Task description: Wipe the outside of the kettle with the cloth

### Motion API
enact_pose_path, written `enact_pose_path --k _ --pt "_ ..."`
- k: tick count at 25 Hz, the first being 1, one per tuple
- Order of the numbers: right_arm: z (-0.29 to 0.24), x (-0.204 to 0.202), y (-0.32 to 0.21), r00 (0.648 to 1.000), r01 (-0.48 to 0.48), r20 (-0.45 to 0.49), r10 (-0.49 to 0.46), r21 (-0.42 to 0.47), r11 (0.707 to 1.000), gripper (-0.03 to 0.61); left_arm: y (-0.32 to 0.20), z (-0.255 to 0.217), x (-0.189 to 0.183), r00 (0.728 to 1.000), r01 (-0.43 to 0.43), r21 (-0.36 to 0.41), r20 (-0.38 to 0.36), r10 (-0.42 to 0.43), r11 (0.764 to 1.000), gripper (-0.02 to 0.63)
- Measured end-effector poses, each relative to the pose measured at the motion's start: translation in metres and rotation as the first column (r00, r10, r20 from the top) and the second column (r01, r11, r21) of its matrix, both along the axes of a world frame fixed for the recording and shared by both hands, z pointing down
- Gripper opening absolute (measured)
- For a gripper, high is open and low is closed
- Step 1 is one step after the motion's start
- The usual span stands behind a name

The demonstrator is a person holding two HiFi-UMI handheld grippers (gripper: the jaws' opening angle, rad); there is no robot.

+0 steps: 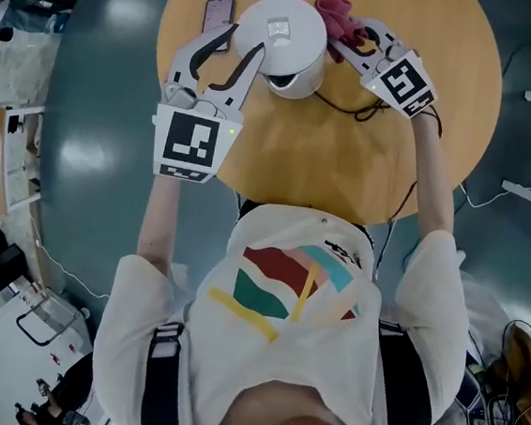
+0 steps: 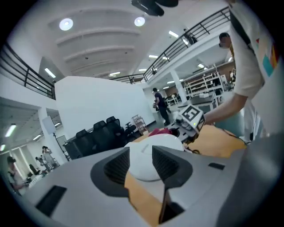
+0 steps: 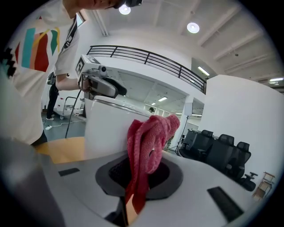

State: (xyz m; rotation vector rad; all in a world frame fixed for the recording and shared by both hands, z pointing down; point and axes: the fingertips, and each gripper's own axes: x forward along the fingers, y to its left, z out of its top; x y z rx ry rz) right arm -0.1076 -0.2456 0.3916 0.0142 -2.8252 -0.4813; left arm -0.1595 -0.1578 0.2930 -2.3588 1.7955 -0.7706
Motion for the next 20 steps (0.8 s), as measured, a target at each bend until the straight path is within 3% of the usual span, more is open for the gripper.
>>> enact_pose_path --k 2,5,9,13,15,20 --pt "0.000 0.005 0.006 1.000 -0.007 -0.002 0.007 0.008 1.000 0.038 0.001 0.007 -0.004 0.999 0.049 -0.028 0.027 -0.048 0.998 0.184" --pt "0.000 0.018 0.019 0.999 -0.031 0.015 0.031 0.003 1.000 0.038 0.023 0.013 0.003 0.995 0.092 -0.041 -0.046 -0.094 0.995 0.184" --pt "-0.002 0.031 0.041 0.998 -0.058 0.031 0.057 0.005 0.998 0.038 0.054 0.025 0.025 0.997 0.076 -0.055 -0.014 -0.077 0.996 0.184" --pt "-0.003 0.031 0.072 0.999 -0.037 0.038 0.037 -0.007 0.999 0.038 0.066 0.036 0.022 0.989 0.117 -0.063 -0.086 -0.122 0.991 0.184" --pt "-0.005 0.035 0.092 0.998 -0.022 0.050 0.023 -0.019 1.000 0.038 0.073 0.032 0.022 0.989 0.123 -0.032 -0.081 -0.125 0.992 0.184" --pt "-0.006 0.043 0.153 0.982 -0.069 0.167 0.094 -0.151 0.986 0.038 0.090 0.026 0.019 0.989 0.105 0.015 -0.102 -0.103 0.994 0.184"
